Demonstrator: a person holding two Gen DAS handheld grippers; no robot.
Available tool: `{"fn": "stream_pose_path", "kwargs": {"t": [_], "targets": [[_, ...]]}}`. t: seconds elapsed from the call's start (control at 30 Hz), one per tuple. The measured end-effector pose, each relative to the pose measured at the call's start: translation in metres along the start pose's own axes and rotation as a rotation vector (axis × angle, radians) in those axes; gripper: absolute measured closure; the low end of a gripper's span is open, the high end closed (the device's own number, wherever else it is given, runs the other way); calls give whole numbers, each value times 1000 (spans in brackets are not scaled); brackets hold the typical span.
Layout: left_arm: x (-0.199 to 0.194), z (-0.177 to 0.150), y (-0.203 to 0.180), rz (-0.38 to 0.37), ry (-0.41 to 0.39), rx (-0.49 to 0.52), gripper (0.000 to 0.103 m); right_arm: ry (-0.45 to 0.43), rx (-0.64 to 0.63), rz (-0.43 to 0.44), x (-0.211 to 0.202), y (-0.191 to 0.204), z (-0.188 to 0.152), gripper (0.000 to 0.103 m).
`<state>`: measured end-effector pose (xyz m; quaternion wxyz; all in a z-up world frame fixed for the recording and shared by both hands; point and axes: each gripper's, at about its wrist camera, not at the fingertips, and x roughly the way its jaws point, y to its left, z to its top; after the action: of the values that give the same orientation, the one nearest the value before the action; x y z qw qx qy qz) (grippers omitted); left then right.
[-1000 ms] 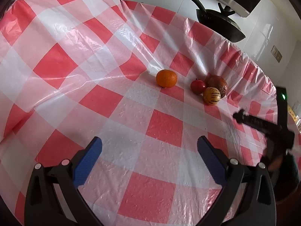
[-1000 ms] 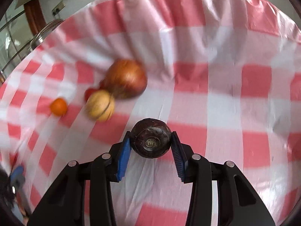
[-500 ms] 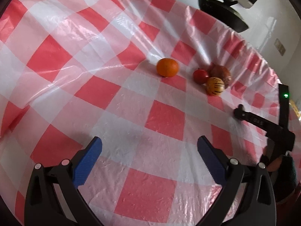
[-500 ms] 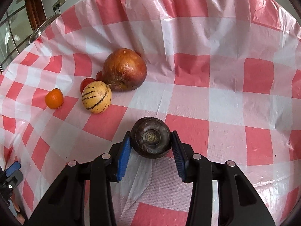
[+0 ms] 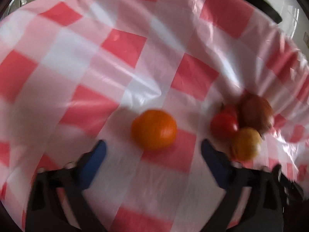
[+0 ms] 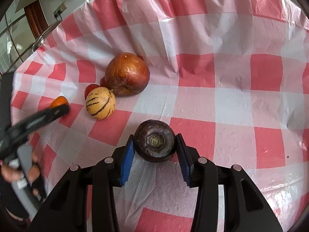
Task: Organize fruits
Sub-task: 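Grasp a mandarin with the left tool while the right tool grasps a dark brown fruit, then carry the mandarin and brown fruit with both tools over the white box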
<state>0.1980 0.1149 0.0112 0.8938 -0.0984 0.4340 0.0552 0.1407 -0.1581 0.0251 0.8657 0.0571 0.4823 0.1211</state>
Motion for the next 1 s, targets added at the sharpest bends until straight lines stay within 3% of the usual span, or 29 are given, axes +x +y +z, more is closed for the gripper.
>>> {"fn": "stream_pose_path", "kwargs": {"t": [0.03, 0.07, 0.3, 0.63, 0.7, 0.77, 1.0], "targets": [[4, 3, -3, 31, -3, 16, 39, -1, 2, 3, -1, -2, 0, 60], [4, 3, -4, 44, -6, 31, 56, 0, 3, 5, 1, -1, 1, 60], [-43, -35, 17, -6, -112, -6, 57, -1, 8, -3, 1, 3, 0, 60], [-108, -103, 73, -23, -113, -136, 57, 4, 1, -13, 2, 8, 0, 60], [-122, -111, 77, -23, -119, -148, 57, 4, -15, -40, 2, 12, -1, 61], [-145, -130, 89, -21, -135, -153, 57, 11, -77, -144, -3, 30, -9, 61], [-208, -189, 141, 13, -169, -184, 57, -14, -217, 75, -62, 141, -81, 61]]}}
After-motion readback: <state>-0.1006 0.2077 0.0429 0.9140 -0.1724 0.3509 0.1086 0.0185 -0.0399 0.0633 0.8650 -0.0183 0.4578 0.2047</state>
